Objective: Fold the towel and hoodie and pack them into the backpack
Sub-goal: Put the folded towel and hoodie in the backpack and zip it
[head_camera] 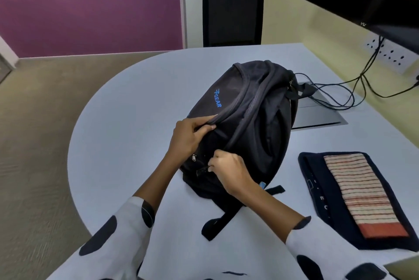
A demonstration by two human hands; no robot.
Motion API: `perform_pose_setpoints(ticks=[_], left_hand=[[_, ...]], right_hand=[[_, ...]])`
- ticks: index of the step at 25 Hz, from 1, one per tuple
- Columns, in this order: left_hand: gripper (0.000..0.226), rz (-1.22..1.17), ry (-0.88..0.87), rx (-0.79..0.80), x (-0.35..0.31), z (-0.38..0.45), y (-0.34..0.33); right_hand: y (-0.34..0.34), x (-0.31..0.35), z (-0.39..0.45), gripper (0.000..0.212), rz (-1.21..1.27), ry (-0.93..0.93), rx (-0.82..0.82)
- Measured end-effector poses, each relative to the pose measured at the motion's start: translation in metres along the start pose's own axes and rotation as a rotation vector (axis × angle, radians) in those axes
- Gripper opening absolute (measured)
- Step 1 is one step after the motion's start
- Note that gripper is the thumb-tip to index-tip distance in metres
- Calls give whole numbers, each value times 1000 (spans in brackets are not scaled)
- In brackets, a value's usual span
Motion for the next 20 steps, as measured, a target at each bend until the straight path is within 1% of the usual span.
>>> perform_pose_setpoints(ticks=[1,2,4,6,9,10,11,12,13,14,15,18,20], left_hand=[[26,5,-4,6,-1,0,-1],[26,11,-7,9,-1,1,-1],[26,15,-9,7,-2,1,-1],[28,6,1,-8,-2,2,1],[28,-14,5,-23,-1,2,4],[28,-18,1,-20,0,2,4],[28,-17,-4,-15,0,3,4],[29,-15,-8,-9,0,3,4],[29,-15,-11,-6,0,3,5],[30,-20,-10,-2,0,3,5],[29,-27,-4,-1,1,4,6],[27,-38,25,-3,2,4,7],[25,-30,27,-7,2,3,7]], right_hand=[[2,-7,1,12,102,-56,37],[5,-12,0,15,211,-87,17],[15,-16,-2,12,356,-132,-79],[21,-16,-5,10,416,-154,-143],[21,-18,-12,8,491,-188,-181],[20,-20,-14,10,556,-200,-166],[19,-22,-14,18,628,-203,-126],[18,-23,-14,31,680,-186,-63],[15,-24,-13,44,680,-152,-5],[13,-25,-12,52,622,-108,25],[11,-25,-13,55,542,-61,19],[7,-24,-17,48,255,48,-97],[4,-17,-17,41,45,121,-108]])
Point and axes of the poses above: each hand's wrist, its own z-axis towards the middle knuckle, its own y-axis out of the back of the hand, x = y × z, the point moved 4 cm from there along z, towards the middle knuckle, and after that the axes turned 14 degrees about -z, right-handed, at the moved point
